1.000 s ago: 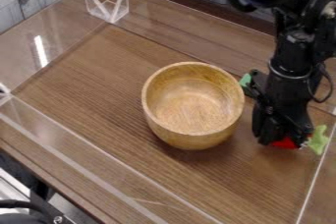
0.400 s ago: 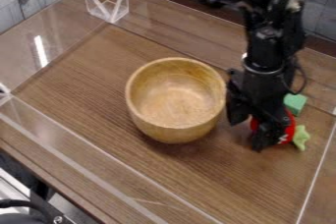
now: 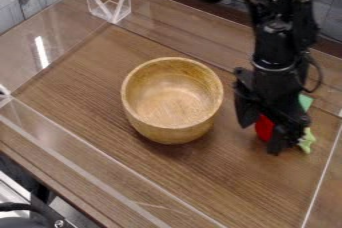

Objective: Move the red fruit to the right

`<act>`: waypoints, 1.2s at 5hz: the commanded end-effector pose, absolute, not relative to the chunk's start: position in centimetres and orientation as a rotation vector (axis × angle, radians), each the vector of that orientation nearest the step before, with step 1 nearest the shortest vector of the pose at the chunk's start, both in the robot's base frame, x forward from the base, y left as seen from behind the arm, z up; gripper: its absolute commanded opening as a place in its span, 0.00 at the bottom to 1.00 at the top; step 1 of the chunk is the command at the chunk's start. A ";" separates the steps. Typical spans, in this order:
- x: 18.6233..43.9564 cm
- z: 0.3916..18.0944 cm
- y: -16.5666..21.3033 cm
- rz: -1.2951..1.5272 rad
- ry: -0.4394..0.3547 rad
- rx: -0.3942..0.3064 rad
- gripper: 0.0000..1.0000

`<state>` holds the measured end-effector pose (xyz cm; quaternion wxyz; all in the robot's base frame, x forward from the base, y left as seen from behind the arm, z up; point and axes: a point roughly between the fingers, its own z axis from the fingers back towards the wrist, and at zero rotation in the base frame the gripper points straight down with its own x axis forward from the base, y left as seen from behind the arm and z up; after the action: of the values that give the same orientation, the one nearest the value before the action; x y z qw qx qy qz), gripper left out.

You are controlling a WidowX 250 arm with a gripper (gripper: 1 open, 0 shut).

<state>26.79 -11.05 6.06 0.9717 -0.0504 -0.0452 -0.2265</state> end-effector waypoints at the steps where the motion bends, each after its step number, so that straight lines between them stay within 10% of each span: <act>1: 27.3 8.6 -12.0 -0.451 -0.158 -0.124 1.00; 6: 27.3 10.5 -14.7 -0.532 -0.161 -0.190 1.00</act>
<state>26.35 -14.42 9.14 0.9581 -0.0893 -0.0521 -0.2673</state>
